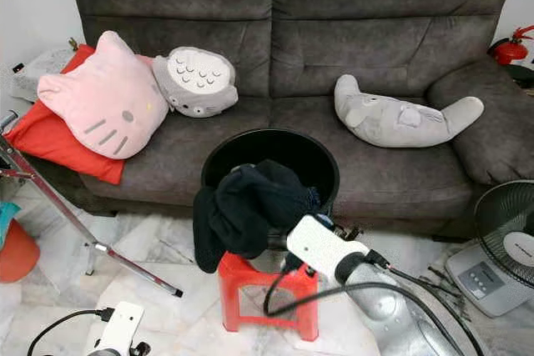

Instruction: Hang hanger

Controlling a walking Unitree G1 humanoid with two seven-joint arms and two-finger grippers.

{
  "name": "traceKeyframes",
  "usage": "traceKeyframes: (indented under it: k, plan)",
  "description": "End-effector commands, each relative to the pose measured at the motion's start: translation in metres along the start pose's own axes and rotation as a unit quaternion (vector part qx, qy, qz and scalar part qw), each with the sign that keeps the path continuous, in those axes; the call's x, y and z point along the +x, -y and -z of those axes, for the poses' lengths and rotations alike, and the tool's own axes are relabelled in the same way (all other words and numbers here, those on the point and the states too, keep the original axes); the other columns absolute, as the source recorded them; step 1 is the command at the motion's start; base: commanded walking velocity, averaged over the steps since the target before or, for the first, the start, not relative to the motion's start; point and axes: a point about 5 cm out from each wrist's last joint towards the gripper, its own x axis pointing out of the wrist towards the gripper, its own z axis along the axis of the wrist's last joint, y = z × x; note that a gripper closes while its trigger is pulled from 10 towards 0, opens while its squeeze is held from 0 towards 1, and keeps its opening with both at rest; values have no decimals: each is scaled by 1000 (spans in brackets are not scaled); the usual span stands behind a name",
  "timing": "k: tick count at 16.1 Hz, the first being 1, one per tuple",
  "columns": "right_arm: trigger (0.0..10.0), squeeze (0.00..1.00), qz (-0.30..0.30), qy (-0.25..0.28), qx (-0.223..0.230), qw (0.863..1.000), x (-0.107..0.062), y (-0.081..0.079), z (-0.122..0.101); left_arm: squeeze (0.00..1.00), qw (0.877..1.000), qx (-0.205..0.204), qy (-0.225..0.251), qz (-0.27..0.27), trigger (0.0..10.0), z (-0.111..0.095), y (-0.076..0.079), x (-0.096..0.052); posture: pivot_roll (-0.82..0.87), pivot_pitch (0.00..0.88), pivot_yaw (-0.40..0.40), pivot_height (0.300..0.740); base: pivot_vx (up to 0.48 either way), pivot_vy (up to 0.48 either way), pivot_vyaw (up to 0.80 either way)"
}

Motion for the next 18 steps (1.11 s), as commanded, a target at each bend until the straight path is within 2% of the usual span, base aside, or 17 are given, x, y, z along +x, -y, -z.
traceKeyframes:
  k: [1, 5, 8, 10, 15, 18]
  plan:
    - [10000, 0, -8, 9, -16, 1000, 2, -1, -4, 0, 1000, 5, -7, -5, 10000, 4, -3, -1, -109, 0, 70, 740, 0, 0, 0]
    - [10000, 0, -36, 23, -35, 998, 4, -5, -6, 0, 1000, 4, -7, -5, 10000, 4, -2, -1, -108, 0, 66, 740, 0, 0, 0]
    - [10000, 0, -89, -13, -40, 995, 4, -19, 9, 0, 1000, 3, -8, -5, 10000, 4, -2, -1, -109, 0, 65, 740, 0, 0, 0]
    - [10000, 0, -80, -29, -49, 995, 8, -19, 17, 0, 1000, 3, -9, -4, 10000, 5, -1, -1, -108, 0, 65, 740, 0, 0, 0]
    - [10000, 0, -46, -15, -57, 997, 17, -10, 11, 0, 1000, 2, -7, -5, 10000, 5, 0, -1, -105, 0, 64, 740, 0, 0, 0]
    - [10000, 0, -44, -17, -60, 997, 19, -10, 12, 0, 1000, 2, -9, -5, 10000, 6, 0, -1, -104, 0, 66, 740, 0, 0, 0]
